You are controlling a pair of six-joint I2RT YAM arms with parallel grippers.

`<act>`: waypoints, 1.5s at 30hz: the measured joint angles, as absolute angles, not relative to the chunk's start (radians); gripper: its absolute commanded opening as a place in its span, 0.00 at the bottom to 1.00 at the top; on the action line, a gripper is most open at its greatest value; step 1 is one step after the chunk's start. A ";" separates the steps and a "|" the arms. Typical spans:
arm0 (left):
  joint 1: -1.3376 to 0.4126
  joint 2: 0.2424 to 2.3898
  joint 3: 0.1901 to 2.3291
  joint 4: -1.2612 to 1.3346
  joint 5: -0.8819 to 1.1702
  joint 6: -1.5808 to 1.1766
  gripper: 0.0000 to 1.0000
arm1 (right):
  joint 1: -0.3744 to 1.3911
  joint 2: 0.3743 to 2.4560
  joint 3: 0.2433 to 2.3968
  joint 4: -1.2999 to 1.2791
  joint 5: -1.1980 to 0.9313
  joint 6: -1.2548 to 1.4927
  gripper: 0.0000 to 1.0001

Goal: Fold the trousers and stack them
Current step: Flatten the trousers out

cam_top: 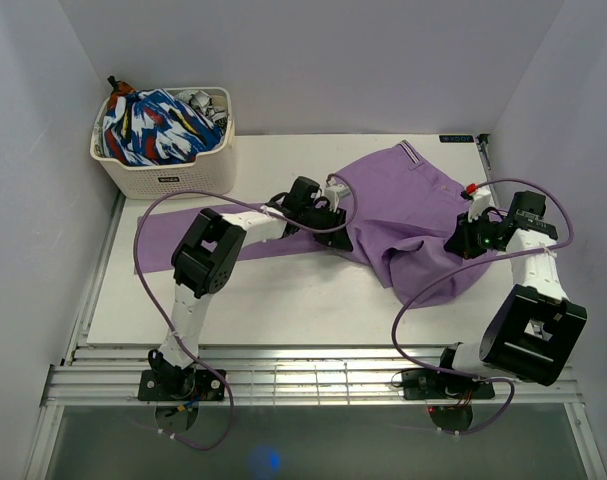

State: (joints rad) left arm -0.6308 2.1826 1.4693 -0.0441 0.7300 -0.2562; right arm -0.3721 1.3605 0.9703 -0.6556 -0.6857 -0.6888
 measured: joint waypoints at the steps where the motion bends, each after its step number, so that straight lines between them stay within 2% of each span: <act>1: -0.633 2.183 1.469 -0.041 0.738 -0.259 0.33 | -0.372 1.361 0.970 -0.656 -0.688 -0.690 0.08; 2: -0.634 2.183 1.469 -0.039 0.744 -0.257 0.16 | -0.372 1.361 0.970 -0.656 -0.690 -0.693 0.08; 3: -0.635 2.181 1.469 -0.038 0.746 -0.259 0.06 | -0.372 1.361 0.970 -0.657 -0.693 -0.694 0.08; 4: -0.635 2.179 1.469 -0.043 0.745 -0.246 0.00 | -0.372 1.360 0.970 -0.658 -0.698 -0.696 0.08; 5: -0.635 2.173 1.468 -0.058 0.740 -0.232 0.00 | -0.372 1.360 0.970 -0.661 -0.704 -0.700 0.08; 7: -0.631 2.143 1.470 -0.127 0.710 -0.185 0.00 | -0.372 1.354 0.970 -0.675 -0.721 -0.710 0.18; 8: -0.626 2.119 1.474 -0.178 0.691 -0.149 0.00 | -0.372 1.349 0.970 -0.683 -0.727 -0.714 0.25; 9: -0.618 2.092 1.482 -0.233 0.662 -0.101 0.00 | -0.371 1.343 0.970 -0.693 -0.736 -0.720 0.45; 10: -0.607 2.060 1.496 -0.291 0.630 -0.048 0.00 | -0.367 1.334 0.971 -0.705 -0.749 -0.727 0.54; 11: -0.592 2.020 1.509 -0.349 0.601 0.013 0.00 | -0.362 1.326 0.971 -0.714 -0.756 -0.736 0.75; 14: -0.532 1.847 1.525 -0.480 0.501 0.234 0.00 | -0.340 1.304 0.974 -0.731 -0.766 -0.742 0.94; 17: -0.471 1.595 1.477 -0.529 0.396 0.470 0.00 | -0.320 1.311 1.013 -0.739 -0.764 -0.724 0.95; 22: -0.447 1.103 1.190 -0.531 0.229 0.825 0.00 | -0.315 1.406 1.151 -0.729 -0.734 -0.662 0.89; 26: -0.386 0.908 0.994 -0.549 0.114 1.000 0.00 | -0.263 1.500 1.195 -0.697 -0.655 -0.622 0.82; 33: -0.243 0.716 0.737 -0.615 -0.020 1.188 0.00 | -0.086 1.654 1.158 -0.637 -0.445 -0.574 0.71; 38: -0.231 0.546 0.655 -0.659 -0.023 1.253 0.00 | -0.057 1.805 1.147 -0.591 -0.291 -0.551 0.67; 41: -0.228 0.562 0.580 -0.603 -0.044 1.282 0.00 | -0.068 1.813 1.155 -0.550 -0.229 -0.514 0.66; 45: -0.167 0.743 0.526 -0.461 -0.062 1.314 0.00 | -0.071 1.815 1.156 -0.525 -0.180 -0.469 0.65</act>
State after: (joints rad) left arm -0.1673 0.7429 0.5262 -0.4610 -0.0616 1.3140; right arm -0.0708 1.8149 1.1557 -0.5255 -0.1799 -0.4694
